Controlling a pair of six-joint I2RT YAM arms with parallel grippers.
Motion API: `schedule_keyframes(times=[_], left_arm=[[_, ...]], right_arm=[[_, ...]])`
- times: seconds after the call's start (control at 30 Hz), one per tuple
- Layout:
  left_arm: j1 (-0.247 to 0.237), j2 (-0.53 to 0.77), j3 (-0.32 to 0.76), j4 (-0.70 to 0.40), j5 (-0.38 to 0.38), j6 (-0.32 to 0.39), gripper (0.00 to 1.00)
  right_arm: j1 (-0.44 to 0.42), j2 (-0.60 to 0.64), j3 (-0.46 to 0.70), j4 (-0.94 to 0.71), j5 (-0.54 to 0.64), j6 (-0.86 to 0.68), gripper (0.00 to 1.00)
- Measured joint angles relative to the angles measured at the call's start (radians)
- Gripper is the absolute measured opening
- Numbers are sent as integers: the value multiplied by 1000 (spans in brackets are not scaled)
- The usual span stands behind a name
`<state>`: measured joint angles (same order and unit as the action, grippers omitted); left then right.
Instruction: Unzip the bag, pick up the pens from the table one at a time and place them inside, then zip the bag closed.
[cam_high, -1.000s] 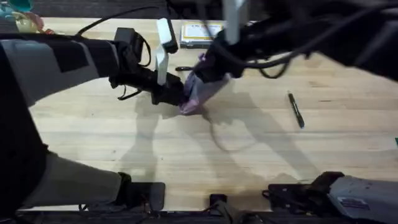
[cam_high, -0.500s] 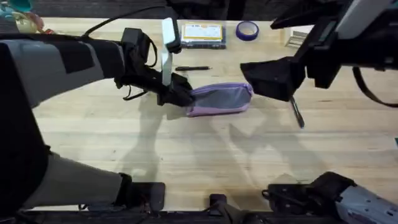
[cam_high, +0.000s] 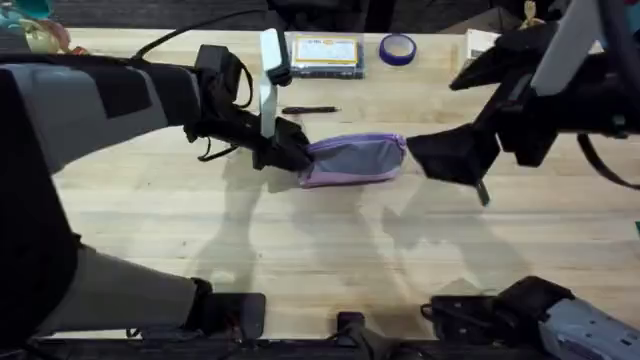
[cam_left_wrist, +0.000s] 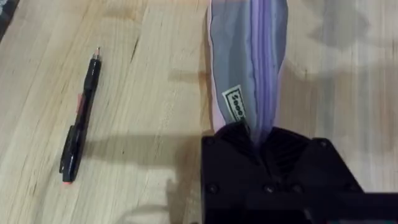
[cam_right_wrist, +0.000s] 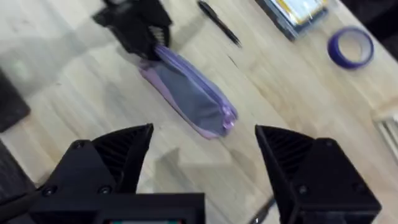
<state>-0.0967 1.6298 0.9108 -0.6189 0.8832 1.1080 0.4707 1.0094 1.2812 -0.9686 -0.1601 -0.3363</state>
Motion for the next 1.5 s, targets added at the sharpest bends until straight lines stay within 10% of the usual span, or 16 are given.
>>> schedule_keyframes(times=[0.57,1.5], left_arm=[[0,0,0,2,0,0,42],[0,0,0,2,0,0,42]], right_arm=[[-309,199,0,-137,-165,-149,996],[-293,507,0,-46,-178,-212,997]])
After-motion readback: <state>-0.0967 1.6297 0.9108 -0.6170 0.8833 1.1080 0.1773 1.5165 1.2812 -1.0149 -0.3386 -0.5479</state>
